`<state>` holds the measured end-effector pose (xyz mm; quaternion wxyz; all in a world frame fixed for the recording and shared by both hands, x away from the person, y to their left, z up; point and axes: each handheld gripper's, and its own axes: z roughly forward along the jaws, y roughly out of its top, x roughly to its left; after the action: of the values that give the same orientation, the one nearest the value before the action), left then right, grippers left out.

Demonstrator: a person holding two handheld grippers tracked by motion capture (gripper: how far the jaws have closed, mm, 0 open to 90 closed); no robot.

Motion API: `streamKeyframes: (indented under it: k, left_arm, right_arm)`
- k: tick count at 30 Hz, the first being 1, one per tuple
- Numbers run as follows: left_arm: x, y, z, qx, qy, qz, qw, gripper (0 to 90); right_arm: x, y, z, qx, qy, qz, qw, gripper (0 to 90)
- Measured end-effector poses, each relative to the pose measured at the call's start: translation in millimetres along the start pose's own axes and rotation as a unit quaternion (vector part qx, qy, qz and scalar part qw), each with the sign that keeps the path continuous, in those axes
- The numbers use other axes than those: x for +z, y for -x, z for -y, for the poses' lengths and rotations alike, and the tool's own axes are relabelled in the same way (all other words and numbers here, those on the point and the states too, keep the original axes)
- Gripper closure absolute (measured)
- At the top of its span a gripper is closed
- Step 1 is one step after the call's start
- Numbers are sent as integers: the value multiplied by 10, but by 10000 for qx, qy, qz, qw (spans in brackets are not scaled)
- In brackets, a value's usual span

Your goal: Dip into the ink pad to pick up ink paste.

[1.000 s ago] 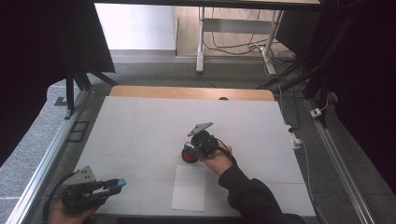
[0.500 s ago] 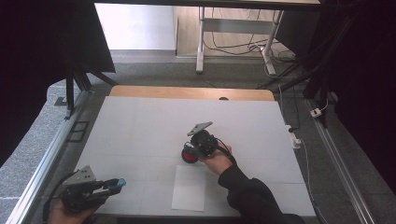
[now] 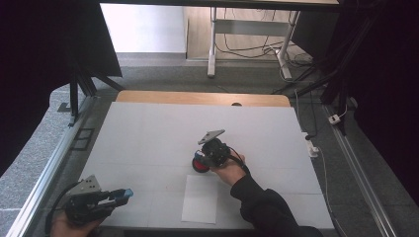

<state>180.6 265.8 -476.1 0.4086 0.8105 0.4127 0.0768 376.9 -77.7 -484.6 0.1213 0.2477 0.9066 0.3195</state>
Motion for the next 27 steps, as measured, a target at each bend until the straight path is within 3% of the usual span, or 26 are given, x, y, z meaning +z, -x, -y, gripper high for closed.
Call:
streamKeyframes:
  k: [4,9,12,14,18,27]
  left_arm:
    - [-1,0,1,1,10,3,10000,682]
    - [-6,-5,3,-2,17,19,10000,682]
    - [-7,-1,5,11,28,11,10000,682]
    - [-8,-1,6,9,28,9,10000,682]
    - [-7,-1,5,6,27,8,10000,682]
    - [-9,1,7,13,34,9,10000,682]
  right_arm:
    - [-2,-31,-8,-173,-46,125,9998,720]
    - [-11,8,-11,62,-33,0,10000,718]
    - [-41,54,-5,298,149,-55,9994,718]
    - [-90,67,-21,331,215,-72,9992,717]
    - [-152,61,-41,269,301,-123,9991,718]
    - [-61,-8,-22,66,102,-96,9999,718]
